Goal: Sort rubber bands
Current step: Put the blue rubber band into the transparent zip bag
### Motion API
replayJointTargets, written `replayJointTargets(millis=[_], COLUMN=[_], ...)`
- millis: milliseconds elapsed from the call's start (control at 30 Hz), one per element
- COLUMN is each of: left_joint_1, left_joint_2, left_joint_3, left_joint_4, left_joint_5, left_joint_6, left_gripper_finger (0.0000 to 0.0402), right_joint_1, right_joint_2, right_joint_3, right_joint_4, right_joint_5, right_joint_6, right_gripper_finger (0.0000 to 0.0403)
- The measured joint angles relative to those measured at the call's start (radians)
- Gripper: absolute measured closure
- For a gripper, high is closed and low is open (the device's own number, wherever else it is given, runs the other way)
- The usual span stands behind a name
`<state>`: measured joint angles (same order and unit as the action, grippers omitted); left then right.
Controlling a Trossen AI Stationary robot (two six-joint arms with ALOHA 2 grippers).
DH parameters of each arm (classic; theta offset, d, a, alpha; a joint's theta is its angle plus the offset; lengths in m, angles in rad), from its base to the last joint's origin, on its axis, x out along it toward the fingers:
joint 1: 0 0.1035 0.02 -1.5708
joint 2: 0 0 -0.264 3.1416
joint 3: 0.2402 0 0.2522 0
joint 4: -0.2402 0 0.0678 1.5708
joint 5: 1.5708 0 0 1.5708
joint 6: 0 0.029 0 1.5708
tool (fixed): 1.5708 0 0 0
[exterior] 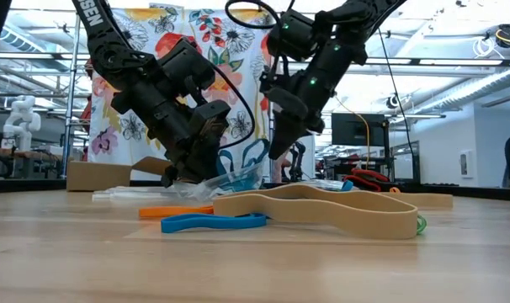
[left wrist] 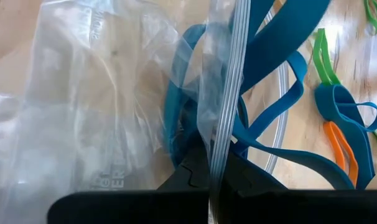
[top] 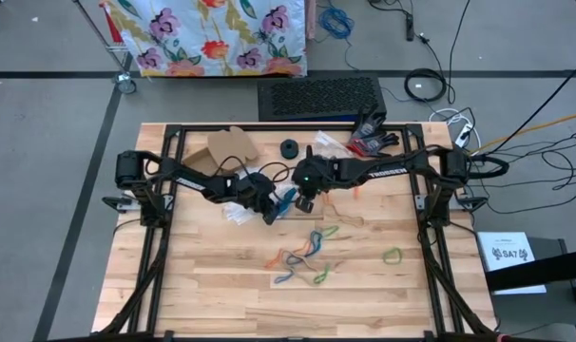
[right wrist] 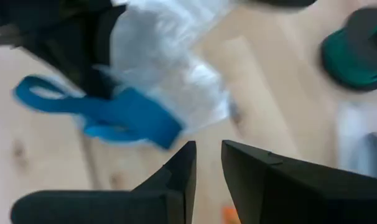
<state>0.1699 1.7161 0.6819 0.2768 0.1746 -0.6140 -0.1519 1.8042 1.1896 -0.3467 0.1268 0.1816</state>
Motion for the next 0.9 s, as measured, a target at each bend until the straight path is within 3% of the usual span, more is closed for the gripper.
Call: replayJointTargets(millis=[133, 233, 467, 900], left_joint_1=[0.000, 0.000, 0.000, 0.000], left_joint_2=[0.000, 0.000, 0.000, -0.001], left_joint_3=[0.000, 0.000, 0.000, -0.002], left_joint_4=[0.000, 0.000, 0.001, 0.068], left_joint_5=[0.000, 0.001, 0.001, 0.060], left_joint_6=[0.001, 0.001, 0.000, -0.010], left_gripper_finger=[0.0401, 0.0401, 0.0401, 0.0401], right_joint_1=[0.000, 0.006, 0.034, 0.048], right_joint_2=[0.000, 0.000, 0.028, 0.167], right_joint_3=[0.000, 0.000, 0.000, -0.001], right_joint_4=[0.057, 0.132, 0.185, 0.264], right_joint_5=[0.022, -0.052, -0.167, -0.182], right_joint_6=[-0.049, -0.093, -0.070, -0.069], right_gripper_finger=[0.0368, 0.0397, 0.0401, 0.0403])
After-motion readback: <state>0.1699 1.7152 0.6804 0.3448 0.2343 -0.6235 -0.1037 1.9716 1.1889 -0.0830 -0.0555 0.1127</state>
